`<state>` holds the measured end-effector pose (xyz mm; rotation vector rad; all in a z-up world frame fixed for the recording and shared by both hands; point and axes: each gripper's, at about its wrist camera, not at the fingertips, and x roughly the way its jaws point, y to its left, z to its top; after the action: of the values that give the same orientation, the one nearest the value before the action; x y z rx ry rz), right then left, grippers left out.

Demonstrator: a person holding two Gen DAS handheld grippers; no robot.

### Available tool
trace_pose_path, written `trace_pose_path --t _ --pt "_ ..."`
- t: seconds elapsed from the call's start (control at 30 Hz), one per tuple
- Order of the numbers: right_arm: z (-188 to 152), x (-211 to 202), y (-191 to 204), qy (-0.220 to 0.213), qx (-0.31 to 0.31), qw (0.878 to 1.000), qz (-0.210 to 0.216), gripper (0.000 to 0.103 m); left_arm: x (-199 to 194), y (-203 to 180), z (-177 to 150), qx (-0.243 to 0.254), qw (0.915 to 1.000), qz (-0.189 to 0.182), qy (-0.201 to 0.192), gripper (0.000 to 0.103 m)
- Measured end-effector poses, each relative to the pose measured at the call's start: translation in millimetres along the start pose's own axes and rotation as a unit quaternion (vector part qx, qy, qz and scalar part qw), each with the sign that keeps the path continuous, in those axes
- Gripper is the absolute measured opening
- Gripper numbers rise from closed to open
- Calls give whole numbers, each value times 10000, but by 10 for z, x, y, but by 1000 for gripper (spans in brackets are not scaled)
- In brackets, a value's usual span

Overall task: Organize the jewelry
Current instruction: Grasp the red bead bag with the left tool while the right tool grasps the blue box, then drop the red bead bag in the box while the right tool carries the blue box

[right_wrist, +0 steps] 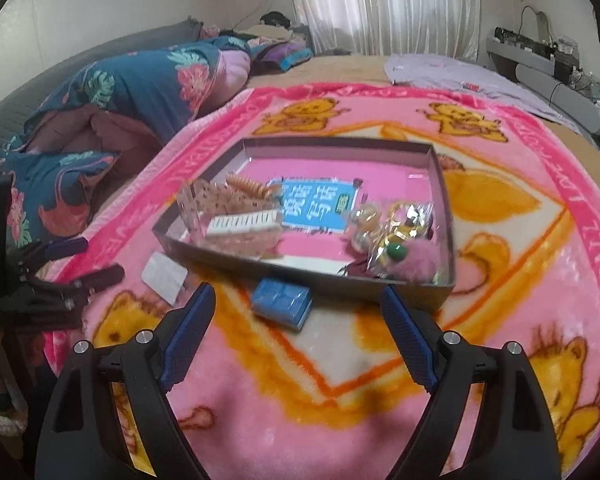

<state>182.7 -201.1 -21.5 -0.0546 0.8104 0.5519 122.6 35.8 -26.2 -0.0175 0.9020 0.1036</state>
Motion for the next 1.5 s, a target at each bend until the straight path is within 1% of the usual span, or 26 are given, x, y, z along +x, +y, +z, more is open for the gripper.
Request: trace_pose_path --t 0.23,0.37,0.47,0.53,0.57,0.6,0.63,0.67,0.7,0.73,0.77,0.8,0.83,0.87,0.9,0.93,0.97,1.07,1.23,1.43,1.5 --pt "-75 202 -8 251 -39 9997 -44 83 291 -191 -103 368 9991 15 201 93" --pt "-85 263 -36 323 -2 9995 -37 83 417 -219 -71 322 9990 -123 284 93" --pt "-83 294 -38 367 0 9993 -2 83 505 -203 -22 206 9992 -117 335 93" --pt "-76 322 -31 398 6 9992 46 83 582 -183 20 155 9991 -37 390 92" --pt "-75 337 -21 411 0 9991 56 82 620 -167 41 99 9990 -74 429 89" --pt "-72 352 -9 425 -10 9991 63 82 664 -134 54 -7 9985 -195 503 80" --pt "-67 370 5 441 -19 9990 67 81 683 -117 66 -79 9983 -234 527 76" --pt "-60 393 21 459 -22 9989 92 79 677 -108 71 -101 9984 -227 515 69" --pt "-53 417 28 472 -23 9988 113 78 654 -115 77 -60 9986 -198 481 56" --pt "-48 439 41 489 -24 9987 125 76 633 -122 85 -30 9988 -179 454 49" --pt "-47 462 54 510 -26 9986 138 72 609 -124 90 -9 9989 -171 427 35" --pt "-45 509 65 552 -25 9983 157 70 590 -121 91 5 9990 -176 420 27" --pt "-46 543 70 591 -18 9981 171 64 583 -113 86 0 9989 -179 430 26" --pt "-52 591 72 647 -4 9977 192 58 578 -101 83 -16 9988 -205 446 22" --pt "-66 654 70 735 31 9970 225 52 566 -92 74 -28 9986 -237 464 20" --pt "-75 693 64 780 63 9966 249 48 552 -89 69 -30 9986 -245 467 19" --pt "-84 702 59 741 95 9968 270 48 529 -87 63 -22 9985 -278 466 17" --pt "-89 661 84 688 57 9973 254 48 445 -84 41 -21 9982 -401 438 16" --pt "-120 433 77 506 90 9980 360 48 211 -118 0 57 9982 -551 225 16" --pt "-31 17 -40 19 231 9987 457 48 -84 -175 91 44 9978 -636 -181 16" --pt "22 -97 -113 -163 293 9986 415 48 -153 -197 139 55 9976 -627 -296 16"
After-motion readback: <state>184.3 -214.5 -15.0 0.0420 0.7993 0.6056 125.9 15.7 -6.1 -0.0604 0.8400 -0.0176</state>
